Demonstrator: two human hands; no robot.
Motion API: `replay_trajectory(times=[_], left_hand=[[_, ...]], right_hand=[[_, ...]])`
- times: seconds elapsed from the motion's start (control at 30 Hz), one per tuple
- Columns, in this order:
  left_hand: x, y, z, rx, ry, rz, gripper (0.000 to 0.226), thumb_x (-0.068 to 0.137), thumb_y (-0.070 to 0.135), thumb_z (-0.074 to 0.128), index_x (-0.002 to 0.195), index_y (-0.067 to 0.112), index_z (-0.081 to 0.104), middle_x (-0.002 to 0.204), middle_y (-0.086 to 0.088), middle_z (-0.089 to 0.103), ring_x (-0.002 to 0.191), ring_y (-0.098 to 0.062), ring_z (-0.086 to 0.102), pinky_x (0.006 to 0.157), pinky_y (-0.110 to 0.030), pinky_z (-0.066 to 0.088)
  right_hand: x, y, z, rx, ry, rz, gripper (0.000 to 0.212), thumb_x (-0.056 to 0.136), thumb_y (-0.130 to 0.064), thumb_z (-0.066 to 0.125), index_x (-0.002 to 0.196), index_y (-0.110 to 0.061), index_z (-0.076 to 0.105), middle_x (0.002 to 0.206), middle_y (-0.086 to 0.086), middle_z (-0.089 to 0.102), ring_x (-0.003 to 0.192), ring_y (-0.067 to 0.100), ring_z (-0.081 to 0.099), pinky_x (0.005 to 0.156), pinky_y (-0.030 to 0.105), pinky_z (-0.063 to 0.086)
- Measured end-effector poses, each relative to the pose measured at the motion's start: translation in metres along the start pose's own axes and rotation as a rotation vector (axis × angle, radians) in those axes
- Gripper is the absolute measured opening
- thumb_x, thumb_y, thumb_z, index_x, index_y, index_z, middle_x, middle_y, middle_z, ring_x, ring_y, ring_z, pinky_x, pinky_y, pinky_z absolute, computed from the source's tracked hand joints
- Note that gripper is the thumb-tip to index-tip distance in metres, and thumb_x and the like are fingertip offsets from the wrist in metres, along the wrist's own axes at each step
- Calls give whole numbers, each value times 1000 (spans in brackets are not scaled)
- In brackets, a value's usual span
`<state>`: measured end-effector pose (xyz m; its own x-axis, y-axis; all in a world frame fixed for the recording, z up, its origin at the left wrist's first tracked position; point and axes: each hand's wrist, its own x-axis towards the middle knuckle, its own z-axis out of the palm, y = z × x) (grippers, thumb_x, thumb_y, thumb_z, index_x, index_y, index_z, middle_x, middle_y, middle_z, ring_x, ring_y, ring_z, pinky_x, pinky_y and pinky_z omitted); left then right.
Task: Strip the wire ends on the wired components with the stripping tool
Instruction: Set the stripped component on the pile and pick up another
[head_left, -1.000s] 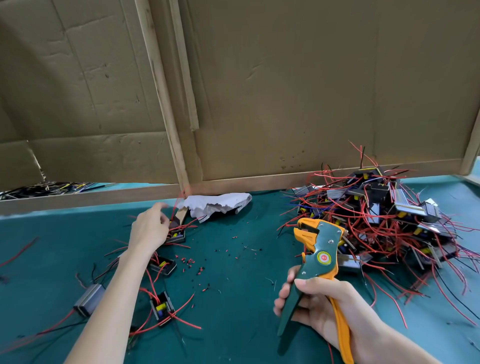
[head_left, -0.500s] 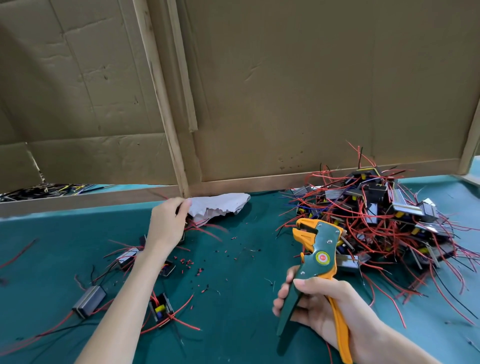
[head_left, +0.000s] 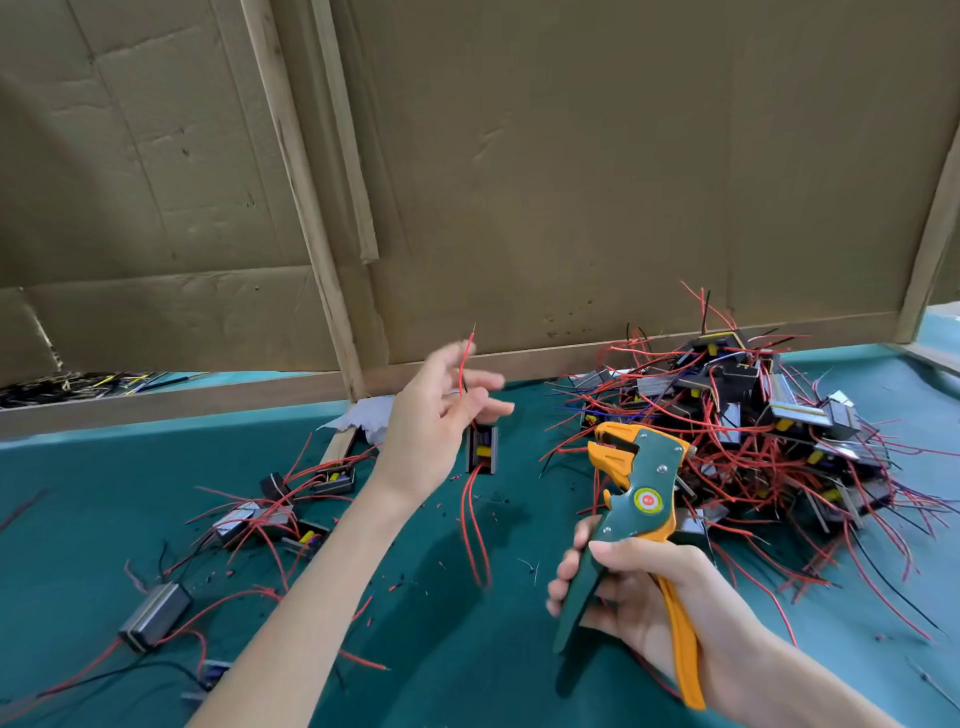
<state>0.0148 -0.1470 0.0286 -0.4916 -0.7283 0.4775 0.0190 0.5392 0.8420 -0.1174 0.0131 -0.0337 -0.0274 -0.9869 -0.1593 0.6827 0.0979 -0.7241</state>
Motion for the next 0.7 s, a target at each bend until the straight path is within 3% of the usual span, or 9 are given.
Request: replay_trajectory(times=[0.03,0.1,0.23,0.4,0.7], left_hand=[[0,2,-1,14,-27,-26,30,98,0,45,127,9,49,102,-9,68,78,-16,72,77,-22,54],[-4,6,-2,29,-59,-36,18,99,8,45,105,10,62,83,-7,71,69,-16,70,75,-22,53],[-15,12,-5,-15,-152,-60,16,94,13,56,99,14,71,59,3,64,63,-14,66,77,-22,54],[-25,25,-4,-139,-188,-50,7,85,21,65,82,15,65,66,6,62,49,-13,46,53,-20,44],[-33,34,4,-65,-273,-24,18,88,34,47,85,17,50,63,14,48,52,-7,32,53,-15,32]], right_hand=[[0,-1,0,-12,-10,-4,15,66,-1,66,81,1,67,81,26,58,72,41,63,70,48,57],[-1,-3,-1,-44,-36,-15,18,64,-3,71,82,0,67,80,26,59,73,41,63,71,48,56],[-2,-10,-3,-133,-105,-42,24,62,-8,75,84,-1,67,80,25,60,74,41,64,74,49,55],[-4,-14,-5,-227,-218,-47,32,64,-14,83,89,-3,66,83,25,62,78,42,64,78,50,53],[-8,-13,3,-261,-265,-33,17,68,-7,70,84,-1,66,79,26,62,74,41,65,74,49,54]])
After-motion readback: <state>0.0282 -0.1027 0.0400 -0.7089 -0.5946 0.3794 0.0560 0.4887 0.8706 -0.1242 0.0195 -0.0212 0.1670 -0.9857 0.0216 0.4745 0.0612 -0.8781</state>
